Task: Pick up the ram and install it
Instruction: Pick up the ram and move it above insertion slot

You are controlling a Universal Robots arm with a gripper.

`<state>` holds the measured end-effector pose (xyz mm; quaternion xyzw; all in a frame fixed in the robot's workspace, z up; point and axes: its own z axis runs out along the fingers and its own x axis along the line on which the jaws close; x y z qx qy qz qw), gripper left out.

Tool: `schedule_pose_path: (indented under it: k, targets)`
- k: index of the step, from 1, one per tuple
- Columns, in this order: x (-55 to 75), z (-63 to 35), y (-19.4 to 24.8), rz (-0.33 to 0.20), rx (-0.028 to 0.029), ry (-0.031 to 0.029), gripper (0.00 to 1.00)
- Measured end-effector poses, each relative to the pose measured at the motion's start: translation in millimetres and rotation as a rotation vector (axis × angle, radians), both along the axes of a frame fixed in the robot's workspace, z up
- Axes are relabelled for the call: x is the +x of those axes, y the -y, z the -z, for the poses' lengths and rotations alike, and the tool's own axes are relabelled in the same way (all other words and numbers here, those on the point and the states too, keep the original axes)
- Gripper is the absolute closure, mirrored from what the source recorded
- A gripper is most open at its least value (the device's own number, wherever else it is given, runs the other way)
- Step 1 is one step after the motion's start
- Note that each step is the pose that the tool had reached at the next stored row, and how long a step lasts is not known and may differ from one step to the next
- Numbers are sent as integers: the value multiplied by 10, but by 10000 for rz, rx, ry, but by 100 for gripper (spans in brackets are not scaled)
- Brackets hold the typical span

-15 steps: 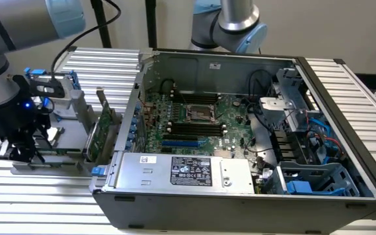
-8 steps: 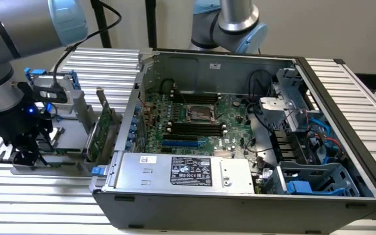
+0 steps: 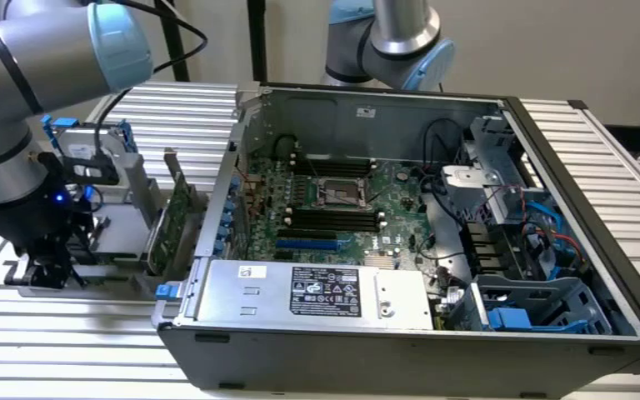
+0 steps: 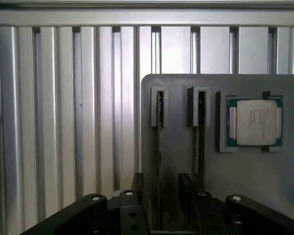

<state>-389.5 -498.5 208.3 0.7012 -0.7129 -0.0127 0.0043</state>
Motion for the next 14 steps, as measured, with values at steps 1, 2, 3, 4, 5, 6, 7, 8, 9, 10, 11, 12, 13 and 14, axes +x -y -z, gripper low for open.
schedule_pose_path:
  k: [1,2,3,4,5,6,7,8,9,10,11,12,13,14]
  targets:
    - [-6,19,0,-2,4,1,0]
    - [-13,37,0,-5,13,2,0]
    - [-18,54,0,-5,25,3,0]
    - [-23,71,1,-6,46,4,0]
    - [-25,83,1,-7,78,4,0]
    - [-26,92,0,-5,120,2,0]
    - [-27,97,0,-5,158,2,0]
    - [-27,100,-1,-4,186,3,0]
    - [-27,102,-1,-3,200,-2,0]
    - [-26,105,-1,-4,204,-12,0]
    - [-26,108,0,-5,205,-30,0]
    - [-26,111,0,-4,204,-50,0]
    - [-26,116,0,-4,204,-74,0]
    - [-26,121,1,-4,204,-94,0]
